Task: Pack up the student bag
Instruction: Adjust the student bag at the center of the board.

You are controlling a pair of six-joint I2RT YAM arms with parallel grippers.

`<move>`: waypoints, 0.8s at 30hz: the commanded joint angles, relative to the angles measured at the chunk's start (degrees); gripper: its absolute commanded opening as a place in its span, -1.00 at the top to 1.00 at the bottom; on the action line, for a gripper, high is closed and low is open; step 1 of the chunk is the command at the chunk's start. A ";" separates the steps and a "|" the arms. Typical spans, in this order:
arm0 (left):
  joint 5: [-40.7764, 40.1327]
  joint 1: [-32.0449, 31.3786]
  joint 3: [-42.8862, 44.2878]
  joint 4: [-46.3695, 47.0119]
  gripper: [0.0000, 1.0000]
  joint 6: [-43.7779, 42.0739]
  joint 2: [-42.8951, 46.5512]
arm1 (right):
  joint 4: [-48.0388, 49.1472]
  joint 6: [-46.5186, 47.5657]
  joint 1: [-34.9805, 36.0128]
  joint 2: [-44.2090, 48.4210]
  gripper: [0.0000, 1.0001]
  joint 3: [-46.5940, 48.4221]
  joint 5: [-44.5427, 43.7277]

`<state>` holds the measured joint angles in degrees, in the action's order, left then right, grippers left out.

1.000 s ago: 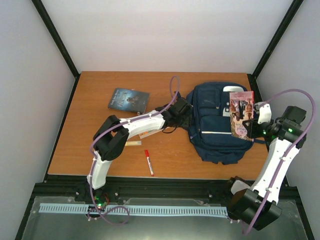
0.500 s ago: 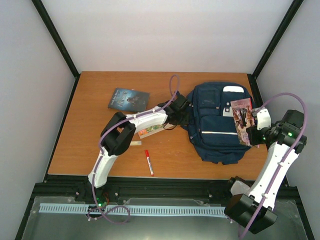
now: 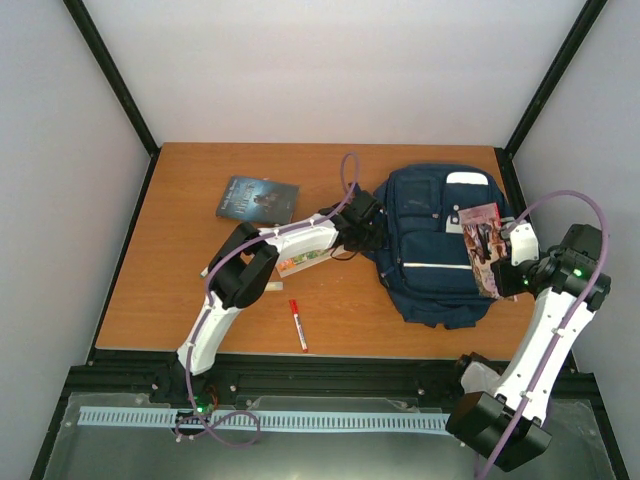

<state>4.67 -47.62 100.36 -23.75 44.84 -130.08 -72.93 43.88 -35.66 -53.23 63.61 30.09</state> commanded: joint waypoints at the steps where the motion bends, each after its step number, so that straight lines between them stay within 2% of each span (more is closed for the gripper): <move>1: -3.62 0.96 -0.81 0.28 0.98 0.86 0.79 | -0.47 1.05 -0.46 0.72 0.94 -0.69 -1.04; 8: -5.87 4.78 -7.52 0.79 0.98 -0.03 6.33 | 1.30 2.61 -0.46 0.29 0.94 -3.33 -4.02; 12: -5.72 4.81 -11.97 1.79 0.98 -0.92 10.31 | 1.62 3.54 -0.90 -1.34 0.94 -4.27 -5.20; 17: -9.90 4.81 -17.88 2.31 0.98 -1.03 15.20 | 2.17 3.93 -2.02 -2.19 0.94 -5.03 -5.03; 22: -10.98 4.81 -19.02 1.55 0.98 -2.48 15.89 | 2.13 3.94 -2.13 -2.44 0.94 -5.49 -4.48; 23: -10.87 4.81 -18.73 1.14 0.89 -3.28 15.87 | 2.17 4.00 -2.20 -2.48 0.94 -5.60 -4.50; 24: -10.89 4.81 -18.34 0.64 0.72 -4.00 16.06 | 2.28 4.07 -2.22 -2.42 0.94 -5.75 -4.69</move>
<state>-2.61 -43.46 81.30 -21.12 44.01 -115.96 -71.99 47.20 -37.32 -55.72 58.63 25.23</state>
